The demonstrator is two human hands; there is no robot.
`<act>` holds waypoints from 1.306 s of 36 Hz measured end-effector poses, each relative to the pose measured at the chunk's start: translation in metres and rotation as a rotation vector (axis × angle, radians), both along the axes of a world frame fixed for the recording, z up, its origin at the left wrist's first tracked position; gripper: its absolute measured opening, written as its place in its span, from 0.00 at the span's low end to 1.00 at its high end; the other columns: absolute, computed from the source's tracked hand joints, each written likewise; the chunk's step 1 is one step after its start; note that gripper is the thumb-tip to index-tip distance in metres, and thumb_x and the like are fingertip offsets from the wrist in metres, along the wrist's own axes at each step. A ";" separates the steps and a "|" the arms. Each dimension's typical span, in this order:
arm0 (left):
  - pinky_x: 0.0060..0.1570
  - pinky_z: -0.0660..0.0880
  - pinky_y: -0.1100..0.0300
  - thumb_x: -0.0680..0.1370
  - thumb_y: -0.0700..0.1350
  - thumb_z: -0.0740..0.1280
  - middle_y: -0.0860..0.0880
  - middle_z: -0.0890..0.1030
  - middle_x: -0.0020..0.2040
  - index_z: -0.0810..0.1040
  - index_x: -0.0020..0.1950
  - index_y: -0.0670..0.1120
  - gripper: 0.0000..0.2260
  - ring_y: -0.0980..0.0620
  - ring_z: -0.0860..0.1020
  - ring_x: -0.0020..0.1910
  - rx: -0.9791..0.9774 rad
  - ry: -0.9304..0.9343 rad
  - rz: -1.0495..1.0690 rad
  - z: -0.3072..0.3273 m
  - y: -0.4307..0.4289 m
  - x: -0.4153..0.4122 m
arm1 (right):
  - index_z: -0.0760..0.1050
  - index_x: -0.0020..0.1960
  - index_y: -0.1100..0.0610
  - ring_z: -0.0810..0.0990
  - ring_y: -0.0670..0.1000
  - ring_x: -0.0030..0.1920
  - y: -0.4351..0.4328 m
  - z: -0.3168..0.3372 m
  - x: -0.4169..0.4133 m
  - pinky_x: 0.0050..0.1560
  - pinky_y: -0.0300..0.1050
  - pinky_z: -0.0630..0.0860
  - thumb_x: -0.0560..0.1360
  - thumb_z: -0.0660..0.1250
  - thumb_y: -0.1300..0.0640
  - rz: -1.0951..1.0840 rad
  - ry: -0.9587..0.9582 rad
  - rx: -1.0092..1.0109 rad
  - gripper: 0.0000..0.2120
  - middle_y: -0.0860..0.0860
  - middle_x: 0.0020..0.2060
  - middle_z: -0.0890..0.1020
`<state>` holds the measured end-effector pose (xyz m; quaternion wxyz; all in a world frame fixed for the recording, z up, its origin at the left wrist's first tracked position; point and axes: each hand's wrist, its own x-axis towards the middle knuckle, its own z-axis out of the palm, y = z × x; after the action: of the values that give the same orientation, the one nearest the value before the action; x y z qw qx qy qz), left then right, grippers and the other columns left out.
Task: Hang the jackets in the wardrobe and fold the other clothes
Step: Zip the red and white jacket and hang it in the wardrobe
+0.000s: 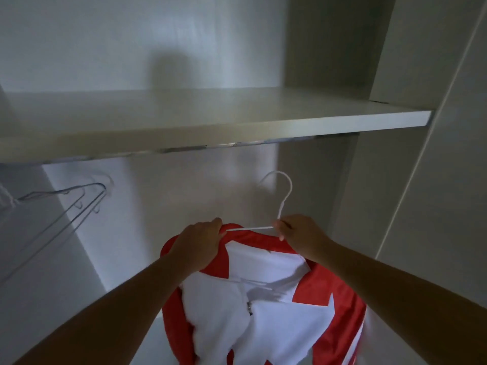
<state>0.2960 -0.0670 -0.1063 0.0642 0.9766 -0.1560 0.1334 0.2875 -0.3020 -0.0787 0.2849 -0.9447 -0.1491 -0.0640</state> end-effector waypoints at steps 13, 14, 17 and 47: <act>0.43 0.75 0.58 0.83 0.51 0.53 0.46 0.81 0.46 0.71 0.56 0.45 0.12 0.50 0.80 0.42 -0.026 -0.053 0.057 0.003 0.005 0.067 | 0.78 0.39 0.65 0.79 0.57 0.41 0.007 0.005 0.071 0.47 0.46 0.72 0.81 0.57 0.49 -0.069 -0.124 -0.020 0.23 0.61 0.38 0.81; 0.43 0.75 0.57 0.83 0.51 0.53 0.46 0.81 0.46 0.71 0.56 0.45 0.13 0.49 0.80 0.43 -0.036 -0.071 0.062 0.007 0.007 0.071 | 0.77 0.39 0.65 0.79 0.57 0.41 0.008 0.009 0.075 0.46 0.46 0.71 0.81 0.58 0.49 -0.074 -0.147 -0.009 0.23 0.61 0.37 0.81; 0.45 0.76 0.52 0.83 0.51 0.53 0.43 0.81 0.46 0.71 0.55 0.44 0.13 0.43 0.80 0.44 -0.073 -0.127 0.070 0.027 0.011 0.084 | 0.78 0.39 0.64 0.80 0.58 0.41 0.013 0.027 0.089 0.42 0.45 0.70 0.80 0.59 0.49 -0.108 -0.192 0.024 0.21 0.61 0.37 0.81; 0.42 0.69 0.58 0.78 0.46 0.64 0.43 0.72 0.55 0.70 0.61 0.44 0.14 0.45 0.74 0.54 -0.275 -0.113 0.441 0.008 -0.012 0.125 | 0.67 0.62 0.53 0.78 0.58 0.57 -0.009 -0.003 0.103 0.53 0.47 0.73 0.77 0.61 0.48 -0.270 -0.046 -0.334 0.16 0.54 0.54 0.78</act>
<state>0.4214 -0.0789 -0.0979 0.1569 0.9601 0.0767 0.2186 0.3905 -0.3112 -0.0815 0.1095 -0.9885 -0.0360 -0.0974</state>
